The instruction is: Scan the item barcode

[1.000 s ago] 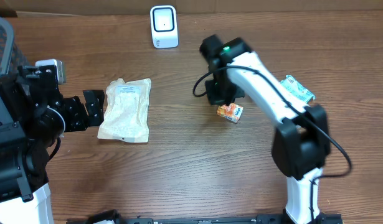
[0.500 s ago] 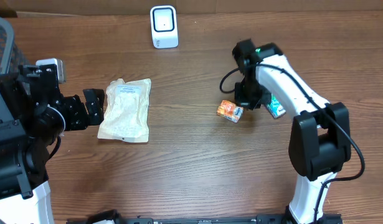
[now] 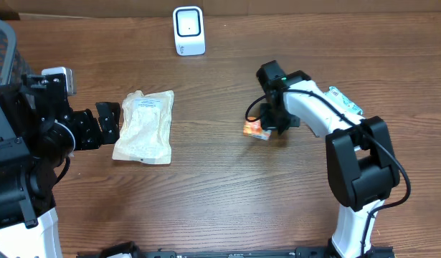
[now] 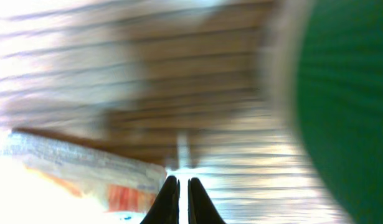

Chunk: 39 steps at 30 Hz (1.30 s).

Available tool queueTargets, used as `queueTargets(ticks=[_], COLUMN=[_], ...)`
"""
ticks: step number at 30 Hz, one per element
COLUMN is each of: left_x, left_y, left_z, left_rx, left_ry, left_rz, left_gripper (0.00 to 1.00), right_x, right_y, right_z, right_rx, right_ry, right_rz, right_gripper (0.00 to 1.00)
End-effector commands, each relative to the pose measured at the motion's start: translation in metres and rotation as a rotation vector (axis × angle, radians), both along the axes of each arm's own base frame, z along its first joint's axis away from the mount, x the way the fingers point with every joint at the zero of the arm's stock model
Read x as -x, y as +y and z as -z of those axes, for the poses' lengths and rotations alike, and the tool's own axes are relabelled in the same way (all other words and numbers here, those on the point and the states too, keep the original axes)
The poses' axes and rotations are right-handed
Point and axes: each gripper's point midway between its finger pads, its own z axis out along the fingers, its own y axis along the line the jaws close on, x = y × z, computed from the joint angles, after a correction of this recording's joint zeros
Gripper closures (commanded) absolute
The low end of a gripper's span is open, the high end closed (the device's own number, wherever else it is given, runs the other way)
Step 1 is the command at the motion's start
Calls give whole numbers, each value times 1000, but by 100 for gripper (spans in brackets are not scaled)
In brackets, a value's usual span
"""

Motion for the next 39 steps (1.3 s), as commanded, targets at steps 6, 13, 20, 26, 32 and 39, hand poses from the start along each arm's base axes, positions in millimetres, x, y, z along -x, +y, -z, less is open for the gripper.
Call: queueTargets(ticks=[6,13,20,26,32,39], left_x=[-1,-1,-1,-2,-3,-3], left_y=[2,2,2,2,2,2], left_z=[-5,-5,-5,-4,-4,-4], left_rx=[-20,-20,-20,-19,-18,-18], left_ry=[-16,-16,-15,-12,-9,-9], left_rz=[7,7,7,7,7,7], left_gripper=[1,1,0,0,0,0], right_x=[16,-2,-7,18,21,20], right_y=[49,70,77,84,83,82], right_z=[5,-17,-39,-43,-27,-11], right_rx=[-119,-215,-281,-340,-347,-358], right_ry=[28,-12,4,132,138,122], right_rz=[-118,-126,-67,39,87,121], right_gripper=[96,96,90,59,57,66])
